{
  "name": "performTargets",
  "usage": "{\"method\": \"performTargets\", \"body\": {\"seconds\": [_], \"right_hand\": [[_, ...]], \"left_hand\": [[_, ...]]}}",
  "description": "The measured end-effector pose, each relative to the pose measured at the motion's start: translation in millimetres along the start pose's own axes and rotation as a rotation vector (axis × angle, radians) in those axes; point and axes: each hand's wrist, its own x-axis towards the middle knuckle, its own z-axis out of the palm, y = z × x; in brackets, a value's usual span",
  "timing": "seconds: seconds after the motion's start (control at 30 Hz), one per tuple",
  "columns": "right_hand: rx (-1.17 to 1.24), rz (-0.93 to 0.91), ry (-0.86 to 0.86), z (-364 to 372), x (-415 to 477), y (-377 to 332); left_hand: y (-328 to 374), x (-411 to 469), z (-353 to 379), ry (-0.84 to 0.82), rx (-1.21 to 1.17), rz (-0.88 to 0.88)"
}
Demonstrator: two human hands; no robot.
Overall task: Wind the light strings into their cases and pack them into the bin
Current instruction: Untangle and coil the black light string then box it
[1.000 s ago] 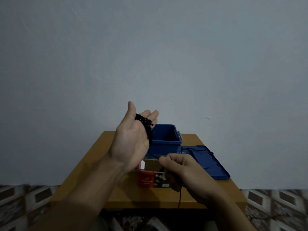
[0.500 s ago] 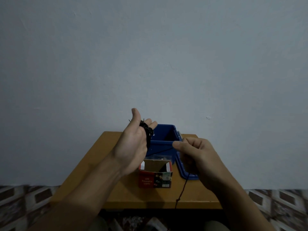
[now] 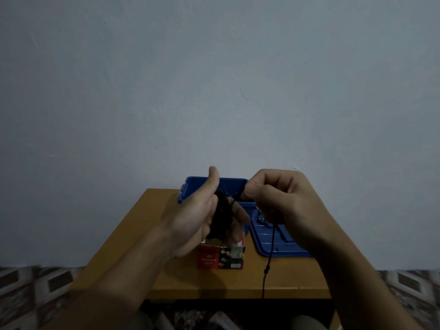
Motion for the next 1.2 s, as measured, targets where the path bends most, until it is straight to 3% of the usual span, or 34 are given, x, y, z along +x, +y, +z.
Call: {"method": "performTargets", "body": {"seconds": [0.17, 0.4, 0.6, 0.77, 0.97, 1.2], "right_hand": [[-0.037, -0.028, -0.003, 0.6, 2.1, 0.1], [-0.007, 0.085, 0.05, 2.5, 4.3, 23.1], [0.107, 0.097, 0.105, 2.8, -0.4, 36.6], [0.088, 0.129, 0.103, 8.5, -0.7, 46.6], [0.057, 0.157, 0.027, 13.5, -8.8, 57.6], [0.009, 0.235, -0.087, 24.6, -18.6, 59.7]], "left_hand": [[1.5, -0.7, 1.7, -0.078, 0.012, 0.001], [0.5, -1.1, -0.4, -0.311, -0.153, 0.008], [-0.6, -1.9, 0.9, -0.28, -0.265, 0.048], [-2.4, 1.0, 0.8, -0.374, -0.406, 0.073], [-1.4, -0.5, 4.1, -0.455, -0.472, 0.106], [-0.4, 0.9, 2.8, -0.402, -0.496, 0.149]]}}
